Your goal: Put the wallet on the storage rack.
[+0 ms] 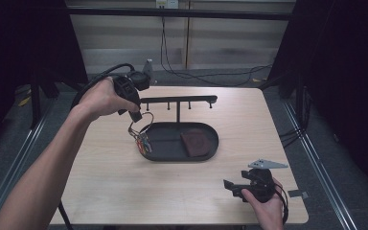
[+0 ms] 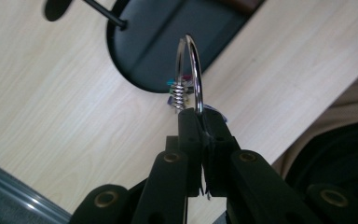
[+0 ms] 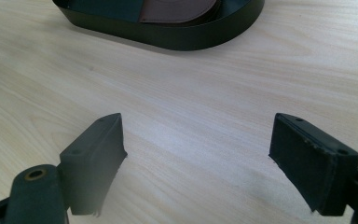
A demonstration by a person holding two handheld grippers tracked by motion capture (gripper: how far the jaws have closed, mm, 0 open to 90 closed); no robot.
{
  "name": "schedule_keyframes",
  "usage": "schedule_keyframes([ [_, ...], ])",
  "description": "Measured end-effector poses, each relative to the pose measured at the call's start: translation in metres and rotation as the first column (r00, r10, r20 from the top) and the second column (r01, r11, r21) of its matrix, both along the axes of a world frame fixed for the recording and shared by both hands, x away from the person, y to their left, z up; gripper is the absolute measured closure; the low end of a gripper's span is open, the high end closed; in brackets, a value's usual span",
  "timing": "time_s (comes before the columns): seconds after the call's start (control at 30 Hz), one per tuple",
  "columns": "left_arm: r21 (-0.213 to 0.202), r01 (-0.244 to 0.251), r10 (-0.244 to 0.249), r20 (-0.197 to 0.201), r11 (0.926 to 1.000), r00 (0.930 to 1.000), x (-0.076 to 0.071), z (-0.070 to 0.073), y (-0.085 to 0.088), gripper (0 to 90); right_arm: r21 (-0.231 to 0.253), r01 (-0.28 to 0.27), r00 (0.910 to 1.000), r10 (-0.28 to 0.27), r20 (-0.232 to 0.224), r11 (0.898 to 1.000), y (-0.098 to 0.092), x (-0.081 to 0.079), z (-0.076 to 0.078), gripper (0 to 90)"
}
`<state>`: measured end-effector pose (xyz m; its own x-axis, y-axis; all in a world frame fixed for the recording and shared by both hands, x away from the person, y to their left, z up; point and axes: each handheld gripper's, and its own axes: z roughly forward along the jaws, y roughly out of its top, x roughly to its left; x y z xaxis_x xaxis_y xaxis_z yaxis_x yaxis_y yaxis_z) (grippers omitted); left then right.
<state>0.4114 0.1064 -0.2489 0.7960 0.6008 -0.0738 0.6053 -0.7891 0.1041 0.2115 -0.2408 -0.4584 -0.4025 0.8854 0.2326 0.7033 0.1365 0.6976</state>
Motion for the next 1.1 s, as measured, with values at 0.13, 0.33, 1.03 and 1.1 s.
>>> schedule_keyframes([
  [0.13, 0.006, -0.029, 0.029, -0.003, 0.9996, 0.9996, 0.011, -0.005, 0.003, 87.9, 0.004, -0.004, 1.0000, 0.004, 0.008, 1.000, 0.000, -0.001, 0.001, 17.3],
  [0.33, -0.002, -0.048, 0.048, 0.017, 0.9989, 0.9987, 0.023, -0.010, 0.002, 87.9, 0.006, -0.006, 1.0000, 0.006, 0.003, 1.000, -0.001, 0.000, 0.000, 17.4],
  [1.03, 0.000, -0.089, 0.089, 0.025, 0.9961, 0.9958, 0.043, -0.035, 0.001, 87.9, 0.000, -0.018, 0.9998, 0.018, 0.002, 1.000, 0.000, 0.000, 0.000, 17.4],
  [1.1, 0.003, -0.080, 0.080, 0.023, 0.9968, 0.9966, 0.045, -0.037, 0.001, 87.8, 0.000, -0.017, 0.9999, 0.017, 0.000, 1.000, 0.000, 0.000, 0.000, 17.5],
])
